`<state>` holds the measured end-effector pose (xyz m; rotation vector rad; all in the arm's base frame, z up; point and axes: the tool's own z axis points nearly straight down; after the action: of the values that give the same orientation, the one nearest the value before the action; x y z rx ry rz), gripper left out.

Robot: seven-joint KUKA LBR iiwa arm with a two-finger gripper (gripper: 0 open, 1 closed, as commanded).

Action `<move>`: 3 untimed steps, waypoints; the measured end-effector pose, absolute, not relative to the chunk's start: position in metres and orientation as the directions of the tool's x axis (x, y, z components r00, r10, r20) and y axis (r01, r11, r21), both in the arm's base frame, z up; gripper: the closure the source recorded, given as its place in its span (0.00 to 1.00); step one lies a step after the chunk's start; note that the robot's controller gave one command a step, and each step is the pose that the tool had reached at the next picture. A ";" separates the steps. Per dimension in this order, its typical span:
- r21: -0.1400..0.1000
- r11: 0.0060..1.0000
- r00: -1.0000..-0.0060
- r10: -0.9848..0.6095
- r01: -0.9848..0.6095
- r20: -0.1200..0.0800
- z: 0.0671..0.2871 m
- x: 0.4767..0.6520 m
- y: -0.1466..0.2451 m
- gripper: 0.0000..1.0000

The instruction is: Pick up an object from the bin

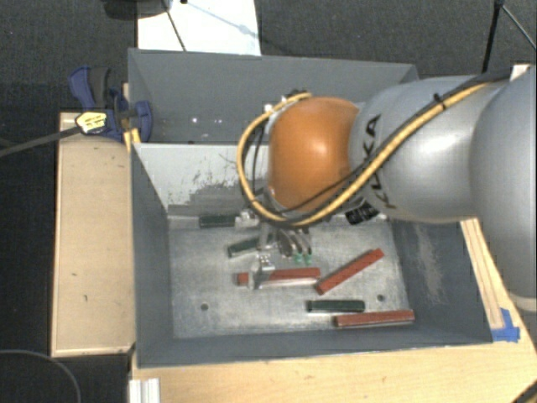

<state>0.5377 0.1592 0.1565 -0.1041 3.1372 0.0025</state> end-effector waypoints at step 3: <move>0.002 0.998 -0.998 -0.062 -0.062 -0.007 0.073 0.540 0.106 0.00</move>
Offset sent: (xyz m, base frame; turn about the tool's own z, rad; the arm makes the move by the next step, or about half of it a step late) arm 0.0002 -0.0539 -0.0865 -0.0017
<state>0.5402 0.1060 0.0726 -0.0973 3.1335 0.0040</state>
